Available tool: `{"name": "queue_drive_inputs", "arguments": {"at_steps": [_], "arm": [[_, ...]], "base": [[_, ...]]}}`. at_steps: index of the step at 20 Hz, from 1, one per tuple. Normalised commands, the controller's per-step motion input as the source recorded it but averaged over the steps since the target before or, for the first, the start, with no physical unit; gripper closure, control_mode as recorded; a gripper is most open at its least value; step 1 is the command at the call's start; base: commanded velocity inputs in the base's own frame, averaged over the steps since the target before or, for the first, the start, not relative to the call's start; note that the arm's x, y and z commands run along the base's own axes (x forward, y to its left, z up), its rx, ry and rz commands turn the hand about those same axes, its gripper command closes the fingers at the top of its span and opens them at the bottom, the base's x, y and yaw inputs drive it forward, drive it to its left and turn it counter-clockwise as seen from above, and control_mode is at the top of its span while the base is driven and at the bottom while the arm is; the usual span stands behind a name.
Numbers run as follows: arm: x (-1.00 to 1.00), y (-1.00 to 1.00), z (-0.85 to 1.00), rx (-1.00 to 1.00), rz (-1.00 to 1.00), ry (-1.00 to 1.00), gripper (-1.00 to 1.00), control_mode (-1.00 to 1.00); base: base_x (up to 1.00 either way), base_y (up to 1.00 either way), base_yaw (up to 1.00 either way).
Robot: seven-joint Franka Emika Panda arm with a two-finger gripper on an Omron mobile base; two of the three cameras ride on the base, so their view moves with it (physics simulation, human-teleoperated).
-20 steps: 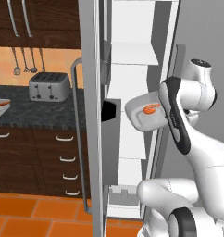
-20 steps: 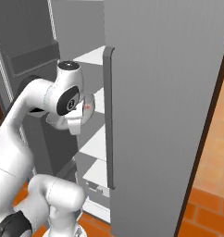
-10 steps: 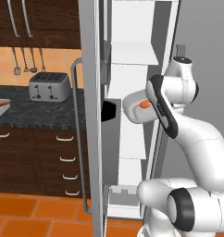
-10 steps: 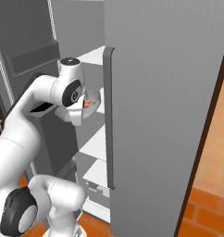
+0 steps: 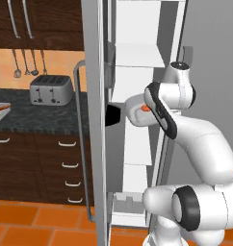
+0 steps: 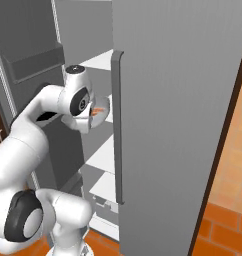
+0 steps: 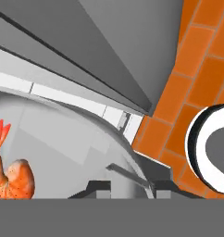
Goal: Take the meat container that has the shrimp and place it on the second highest rack of the freezer. Then take the vegetable container that has the mushroom and carrot and place it on the highest rack of the freezer.
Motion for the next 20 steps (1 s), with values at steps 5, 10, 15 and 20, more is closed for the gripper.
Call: {"name": "queue_drive_inputs", "arguments": {"at_steps": [5, 10, 15, 20], "arm": [[0.55, -0.10, 0.00, 0.00, -0.05, 0.00, 1.00, -1.00], [0.12, -0.05, 0.04, 0.02, -0.07, -0.05, 1.00, -1.00], [0.00, 0.00, 0.03, 0.05, -0.07, -0.15, 1.00, -1.00], [0.00, 0.02, 0.00, 0.03, -0.08, -0.17, 1.00, -1.00]], "base": [[0.00, 0.00, 0.00], [0.00, 0.00, 0.00], [0.00, 0.00, 0.00], [0.00, 0.00, 0.00]]}}
